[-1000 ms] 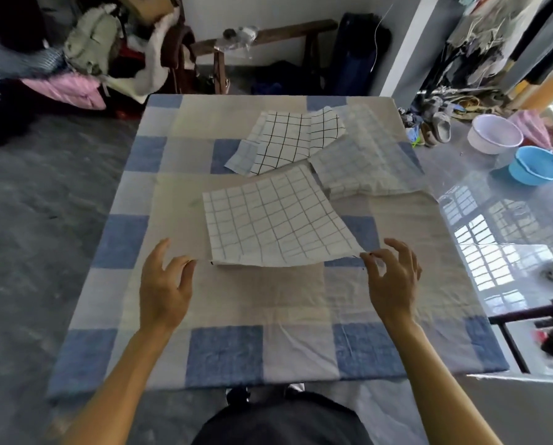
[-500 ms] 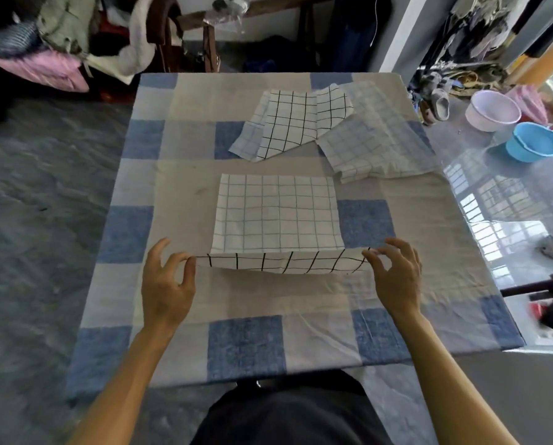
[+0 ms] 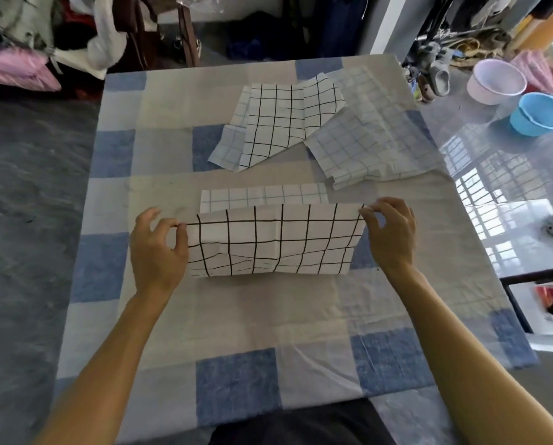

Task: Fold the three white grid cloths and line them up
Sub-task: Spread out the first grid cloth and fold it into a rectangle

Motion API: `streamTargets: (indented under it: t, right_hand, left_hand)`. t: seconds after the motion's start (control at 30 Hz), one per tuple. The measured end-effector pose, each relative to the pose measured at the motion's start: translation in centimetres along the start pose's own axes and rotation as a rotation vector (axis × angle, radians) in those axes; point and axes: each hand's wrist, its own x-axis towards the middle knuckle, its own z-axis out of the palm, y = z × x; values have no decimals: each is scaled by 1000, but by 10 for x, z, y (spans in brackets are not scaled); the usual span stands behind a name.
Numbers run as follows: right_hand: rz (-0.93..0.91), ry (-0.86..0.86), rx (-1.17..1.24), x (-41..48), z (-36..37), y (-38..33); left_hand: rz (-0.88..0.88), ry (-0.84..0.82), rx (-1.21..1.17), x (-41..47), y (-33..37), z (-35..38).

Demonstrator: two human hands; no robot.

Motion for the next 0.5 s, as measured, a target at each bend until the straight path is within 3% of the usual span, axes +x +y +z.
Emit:
streamTargets:
  t: [0.5]
  right_hand:
    - [22, -172, -204, 102, 99, 15]
  left_hand:
    - [-150, -200, 173, 87, -32, 98]
